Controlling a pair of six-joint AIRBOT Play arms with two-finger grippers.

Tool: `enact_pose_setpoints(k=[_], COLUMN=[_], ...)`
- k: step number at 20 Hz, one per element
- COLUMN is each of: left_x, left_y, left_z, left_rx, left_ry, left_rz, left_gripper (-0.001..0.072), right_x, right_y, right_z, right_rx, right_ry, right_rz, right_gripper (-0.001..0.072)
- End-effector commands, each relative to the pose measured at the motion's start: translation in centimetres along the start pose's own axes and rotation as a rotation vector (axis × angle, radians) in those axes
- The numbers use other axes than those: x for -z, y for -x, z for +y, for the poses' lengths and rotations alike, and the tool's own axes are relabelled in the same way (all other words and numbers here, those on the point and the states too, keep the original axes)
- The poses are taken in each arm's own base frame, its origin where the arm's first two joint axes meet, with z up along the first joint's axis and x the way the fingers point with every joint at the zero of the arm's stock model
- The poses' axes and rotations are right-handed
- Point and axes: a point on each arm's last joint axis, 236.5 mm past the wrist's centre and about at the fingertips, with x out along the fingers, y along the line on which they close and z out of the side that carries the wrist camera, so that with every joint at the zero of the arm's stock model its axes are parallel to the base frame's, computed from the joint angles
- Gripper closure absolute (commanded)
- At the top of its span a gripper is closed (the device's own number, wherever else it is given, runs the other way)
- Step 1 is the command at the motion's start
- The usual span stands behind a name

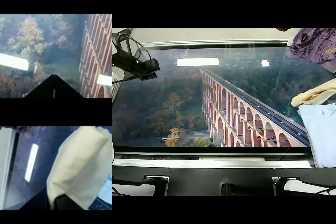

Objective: Fold the clothes and pants, and hang the long-sleeved shirts on hangers.

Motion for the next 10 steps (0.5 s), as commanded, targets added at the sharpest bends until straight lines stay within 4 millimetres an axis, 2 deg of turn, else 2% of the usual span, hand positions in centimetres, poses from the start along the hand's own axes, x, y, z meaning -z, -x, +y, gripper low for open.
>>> enact_pose_setpoints(k=[1, 3, 5, 8, 10], left_x=[0.3, 0.3, 0.3, 0.9, 1.2], left_y=[0.0, 0.1, 0.3, 0.3, 0.3], left_z=[0.1, 0.1, 0.1, 0.3, 0.4], left_rx=[-0.003, -0.003, -0.003, -0.010, -0.014], left_ry=[0.000, 0.000, 0.000, -0.001, -0.001], left_rz=[0.012, 0.010, 0.010, 0.034, 0.046], left_gripper=[0.0686, 0.0686, 0.0686, 0.0686, 0.0686], right_x=[-0.7, -0.5, -0.5, -1.2, -1.1], right_y=[2.0, 3.8, 5.6, 8.4, 9.5], right_z=[-5.0, -8.2, -10.5, -12.2, -13.0], right_rx=[0.226, 0.378, 0.496, 0.598, 0.649], right_ry=[-0.029, 0.007, 0.031, 0.070, 0.104], right_rz=[-0.050, -0.049, -0.055, -0.102, -0.092], right_gripper=[0.0677, 0.0676, 0.0674, 0.0674, 0.0674])
